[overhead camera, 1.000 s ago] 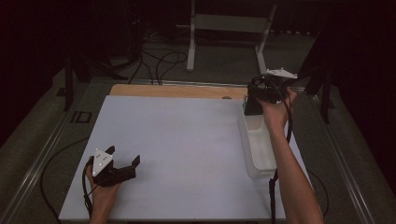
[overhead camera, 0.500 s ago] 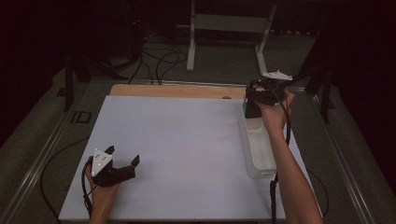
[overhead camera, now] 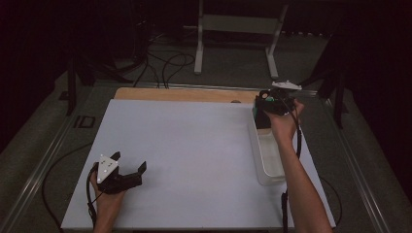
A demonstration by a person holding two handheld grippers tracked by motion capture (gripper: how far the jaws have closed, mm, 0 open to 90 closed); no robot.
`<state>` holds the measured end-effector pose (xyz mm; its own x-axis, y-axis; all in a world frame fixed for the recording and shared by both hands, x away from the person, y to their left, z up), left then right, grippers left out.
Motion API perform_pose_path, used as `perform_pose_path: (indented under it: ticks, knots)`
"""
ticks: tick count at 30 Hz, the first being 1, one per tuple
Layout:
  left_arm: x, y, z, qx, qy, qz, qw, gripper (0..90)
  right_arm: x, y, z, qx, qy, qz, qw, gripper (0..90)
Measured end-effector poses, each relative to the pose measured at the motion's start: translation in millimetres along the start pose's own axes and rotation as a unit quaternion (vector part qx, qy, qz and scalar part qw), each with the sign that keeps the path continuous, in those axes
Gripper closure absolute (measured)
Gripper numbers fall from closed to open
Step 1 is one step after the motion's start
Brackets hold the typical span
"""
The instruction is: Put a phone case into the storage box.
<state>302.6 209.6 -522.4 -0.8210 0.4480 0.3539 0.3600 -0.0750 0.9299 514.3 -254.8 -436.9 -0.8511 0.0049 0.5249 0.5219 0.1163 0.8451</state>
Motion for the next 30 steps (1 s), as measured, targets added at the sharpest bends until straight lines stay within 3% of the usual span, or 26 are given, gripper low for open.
perform_pose_path:
  ticks: [14,23,26,30]
  knots:
    - [-0.6,-0.1,-0.6,0.000,-0.003,0.001,1.0000,0.7,-12.0,-7.3,0.2,-0.020,-0.016,0.011,0.9996,12.6]
    - [-0.4,-0.2,0.2,0.001,-0.001,0.001,1.0000,0.7,-19.7,-22.0,0.6,-0.021,-0.010,0.031,0.9992,12.4]
    - [-0.9,-0.2,-0.6,0.000,-0.002,0.001,1.0000,0.7,-23.4,-28.0,1.8,-0.009,-0.009,0.047,0.9988,12.1]
    - [-0.5,-0.1,-0.4,0.000,-0.002,0.001,1.0000,0.7,-24.1,-27.6,3.2,-0.008,-0.009,0.046,0.9989,12.1]
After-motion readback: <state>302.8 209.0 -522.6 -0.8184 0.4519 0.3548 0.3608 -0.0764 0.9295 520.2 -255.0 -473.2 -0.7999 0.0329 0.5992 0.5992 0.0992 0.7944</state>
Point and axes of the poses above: each handheld gripper's, and its own axes: x roughly backward along the jaws, y roughly out of its top, z roughly to its left, the point moved 6 cm from there along -x, roughly forward along the jaws, and after that the axes turned 6 degrees about -y, right-handed, at the moved point
